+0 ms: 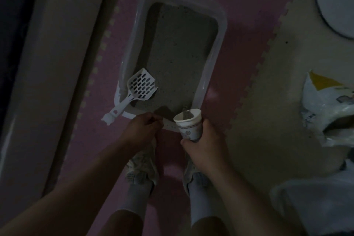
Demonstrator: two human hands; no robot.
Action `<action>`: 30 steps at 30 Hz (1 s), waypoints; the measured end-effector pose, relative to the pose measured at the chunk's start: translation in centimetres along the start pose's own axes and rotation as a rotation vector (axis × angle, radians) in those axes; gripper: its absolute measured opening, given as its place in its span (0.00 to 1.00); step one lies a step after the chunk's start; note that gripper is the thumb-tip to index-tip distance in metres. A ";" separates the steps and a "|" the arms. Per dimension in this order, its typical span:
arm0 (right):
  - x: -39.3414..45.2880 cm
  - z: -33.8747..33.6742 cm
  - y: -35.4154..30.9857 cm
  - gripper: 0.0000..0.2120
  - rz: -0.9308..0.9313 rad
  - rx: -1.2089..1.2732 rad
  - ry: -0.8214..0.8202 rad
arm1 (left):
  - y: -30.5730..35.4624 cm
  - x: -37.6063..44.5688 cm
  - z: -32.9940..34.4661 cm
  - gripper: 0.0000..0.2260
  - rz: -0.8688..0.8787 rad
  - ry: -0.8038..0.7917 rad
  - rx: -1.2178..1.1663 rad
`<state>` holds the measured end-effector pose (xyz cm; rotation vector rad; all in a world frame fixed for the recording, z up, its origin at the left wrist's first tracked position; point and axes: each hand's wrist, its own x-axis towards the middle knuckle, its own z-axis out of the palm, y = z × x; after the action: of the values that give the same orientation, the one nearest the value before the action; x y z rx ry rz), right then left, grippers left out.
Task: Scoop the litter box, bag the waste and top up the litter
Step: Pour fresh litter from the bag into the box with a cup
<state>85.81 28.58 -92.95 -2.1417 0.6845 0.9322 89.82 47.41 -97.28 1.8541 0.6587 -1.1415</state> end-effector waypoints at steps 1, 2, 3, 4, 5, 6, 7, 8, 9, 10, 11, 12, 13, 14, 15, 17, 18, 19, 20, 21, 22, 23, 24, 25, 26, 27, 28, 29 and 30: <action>-0.1 0.4 0.0 0.23 -0.002 -0.018 -0.002 | -0.1 0.0 0.0 0.06 0.000 0.002 0.004; -0.2 0.8 0.0 0.24 -0.007 -0.038 -0.004 | -0.1 -0.1 0.0 0.07 0.000 0.007 0.003; -0.3 1.1 0.0 0.25 -0.011 -0.050 -0.002 | -0.2 -0.1 0.0 0.07 0.003 0.009 0.005; -0.4 1.3 0.1 0.24 -0.010 -0.058 0.002 | -0.2 -0.1 0.0 0.06 0.003 0.009 0.005; -0.5 1.5 0.2 0.23 -0.007 -0.064 0.012 | -0.2 -0.2 0.0 0.06 0.004 0.007 0.006; -0.6 1.5 0.2 0.22 -0.001 -0.068 0.024 | -0.3 -0.3 0.0 0.05 0.005 0.005 0.001; -0.6 1.5 0.3 0.22 0.002 -0.070 0.030 | -0.3 -0.3 0.0 0.05 0.007 0.005 0.002; -0.7 1.5 0.3 0.22 -0.001 -0.075 0.024 | -0.4 -0.3 0.0 0.05 0.008 0.008 0.005; -0.7 1.6 0.3 0.22 -0.009 -0.079 0.011 | -0.5 -0.2 -0.1 0.05 0.008 0.012 0.015; -0.8 1.6 0.3 0.22 -0.012 -0.081 -0.002 | -0.5 -0.2 -0.2 0.06 0.008 0.015 0.025; -0.8 1.7 0.3 0.21 -0.015 -0.081 -0.014 | -0.6 -0.2 -0.2 0.06 0.008 0.015 0.034; -0.8 1.6 0.3 0.21 -0.011 -0.084 -0.027 | -0.6 -0.1 -0.3 0.06 0.009 0.014 0.035; -0.8 1.6 0.3 0.22 -0.008 -0.085 -0.036 | -0.6 -0.1 -0.4 0.06 0.011 0.014 0.035; -0.8 1.5 0.3 0.22 -0.001 -0.087 -0.042 | -0.6 -0.2 -0.4 0.05 0.016 0.014 0.036; -0.8 1.4 0.4 0.23 0.002 -0.088 -0.046 | -0.6 -0.2 -0.5 0.05 0.017 0.016 0.044; -0.7 1.2 0.4 0.23 -0.003 -0.084 -0.041 | -0.5 -0.2 -0.6 0.04 0.017 0.015 0.051; -0.7 1.2 0.3 0.23 -0.004 -0.085 -0.039 | -0.5 -0.1 -0.6 0.04 0.018 0.014 0.048; -0.7 1.2 0.3 0.23 -0.004 -0.089 -0.047 | -0.5 -0.2 -0.7 0.05 0.019 0.014 0.043; -0.7 1.2 0.2 0.24 -0.001 -0.096 -0.060 | -0.4 -0.2 -0.7 0.05 0.022 0.018 0.034; -0.7 1.2 0.2 0.24 -0.003 -0.097 -0.066 | -0.5 -0.2 -0.7 0.06 0.023 0.022 0.026; -0.7 1.3 0.2 0.24 -0.001 -0.095 -0.061 | -0.5 -0.1 -0.7 0.06 0.024 0.023 0.022; -0.6 1.3 0.2 0.24 0.001 -0.088 -0.048 | -0.4 -0.2 -0.8 0.06 0.021 0.018 0.028; -0.6 1.2 0.1 0.23 0.002 -0.078 -0.035 | -0.4 -0.2 -0.8 0.06 0.020 0.013 0.033; -0.6 1.2 0.2 0.23 0.005 -0.061 -0.021 | -0.5 -0.2 -0.8 0.05 0.019 0.009 0.034; -0.5 1.0 0.2 0.22 0.010 -0.041 -0.010 | -0.5 -0.2 -0.8 0.05 0.022 0.008 0.028; -0.5 0.8 0.1 0.22 0.013 -0.027 0.000 | -0.6 -0.2 -0.8 0.05 0.019 0.009 0.026; -0.4 0.6 0.2 0.21 0.010 -0.024 0.007 | -0.6 -0.3 -0.8 0.05 0.019 0.010 0.025; -0.4 0.3 0.1 0.20 -0.001 -0.021 0.013 | -0.6 -0.3 -0.8 0.04 0.019 0.013 0.031; -0.4 0.1 0.0 0.20 -0.007 -0.020 0.010 | -0.6 -0.3 -0.8 0.04 0.022 0.018 0.036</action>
<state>85.49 28.69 -92.67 -2.1663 0.6751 0.9284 89.59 48.43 -97.03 1.8994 0.6305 -1.1304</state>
